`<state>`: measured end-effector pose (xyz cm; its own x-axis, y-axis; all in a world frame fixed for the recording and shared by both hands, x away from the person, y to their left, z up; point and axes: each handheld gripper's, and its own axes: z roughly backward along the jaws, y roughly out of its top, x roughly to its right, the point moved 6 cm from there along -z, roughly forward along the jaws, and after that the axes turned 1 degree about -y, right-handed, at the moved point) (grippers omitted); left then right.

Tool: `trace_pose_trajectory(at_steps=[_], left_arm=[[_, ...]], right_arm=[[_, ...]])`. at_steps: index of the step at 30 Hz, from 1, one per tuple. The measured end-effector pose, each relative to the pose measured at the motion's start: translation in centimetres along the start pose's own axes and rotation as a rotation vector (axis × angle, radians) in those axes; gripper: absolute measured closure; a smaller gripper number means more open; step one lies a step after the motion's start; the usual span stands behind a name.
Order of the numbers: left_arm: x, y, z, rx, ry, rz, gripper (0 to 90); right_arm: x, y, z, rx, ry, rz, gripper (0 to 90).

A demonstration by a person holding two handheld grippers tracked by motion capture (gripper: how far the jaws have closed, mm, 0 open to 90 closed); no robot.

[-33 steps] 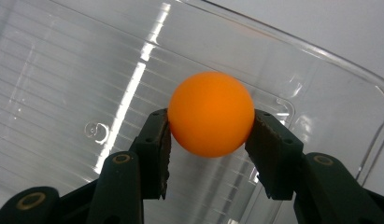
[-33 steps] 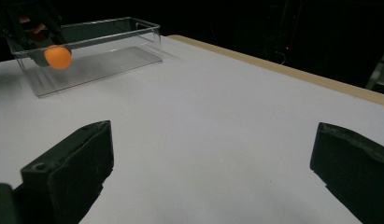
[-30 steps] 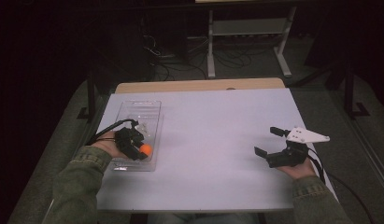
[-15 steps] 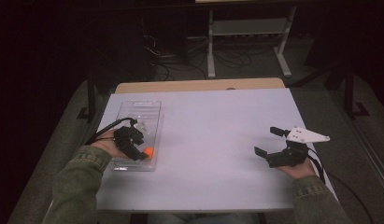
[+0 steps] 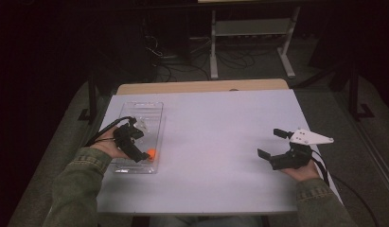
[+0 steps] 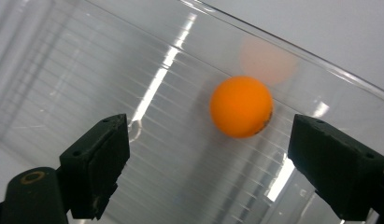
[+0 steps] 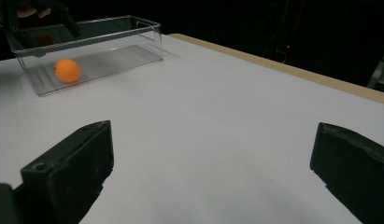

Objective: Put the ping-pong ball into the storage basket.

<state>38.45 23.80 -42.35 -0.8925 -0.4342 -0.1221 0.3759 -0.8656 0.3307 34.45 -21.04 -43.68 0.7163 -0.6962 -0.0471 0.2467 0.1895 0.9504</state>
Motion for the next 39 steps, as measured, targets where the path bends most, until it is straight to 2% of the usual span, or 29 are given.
trace_pose_trajectory(at_steps=[4,5,7,8,10,12,14,17,23,31,39], left_arm=[[-0.1,0.1,0.1,0.008,0.015,0.01,7.0],[-0.1,0.1,0.2,0.01,0.019,0.013,2.3],[-0.1,0.2,0.3,0.019,0.027,0.02,0.0],[-0.2,0.2,0.3,0.025,0.027,0.026,0.0],[-0.3,0.4,0.5,0.059,0.015,0.063,0.0],[-0.5,0.6,1.0,0.098,0.013,0.072,0.0],[-0.4,0.8,1.2,0.122,0.015,0.073,0.0],[-0.3,0.9,1.5,0.124,0.017,0.062,0.0],[-0.2,0.8,1.9,0.146,0.021,0.072,0.0],[0.1,0.5,3.4,0.23,0.026,0.093,0.0],[0.7,0.0,4.3,0.279,0.044,0.106,0.0]], right_arm=[[0.0,0.0,0.0,0.001,-0.001,-0.001,0.0],[0.0,0.0,0.0,0.001,-0.001,-0.001,0.0],[0.0,0.0,0.0,0.0,-0.001,-0.002,0.0],[0.0,0.0,0.0,0.0,-0.001,-0.002,0.0],[-0.1,0.0,0.0,-0.001,0.0,0.0,0.0],[-0.1,0.0,0.0,-0.002,0.0,-0.001,0.0],[-0.1,0.0,0.0,-0.002,0.0,0.0,0.0],[-0.1,0.0,0.1,-0.002,-0.002,-0.001,0.0],[-0.1,0.0,0.1,-0.003,-0.003,0.0,0.0],[-0.1,0.0,0.1,-0.002,-0.003,0.002,0.0],[-0.2,0.0,0.1,-0.004,-0.003,0.002,0.0]])
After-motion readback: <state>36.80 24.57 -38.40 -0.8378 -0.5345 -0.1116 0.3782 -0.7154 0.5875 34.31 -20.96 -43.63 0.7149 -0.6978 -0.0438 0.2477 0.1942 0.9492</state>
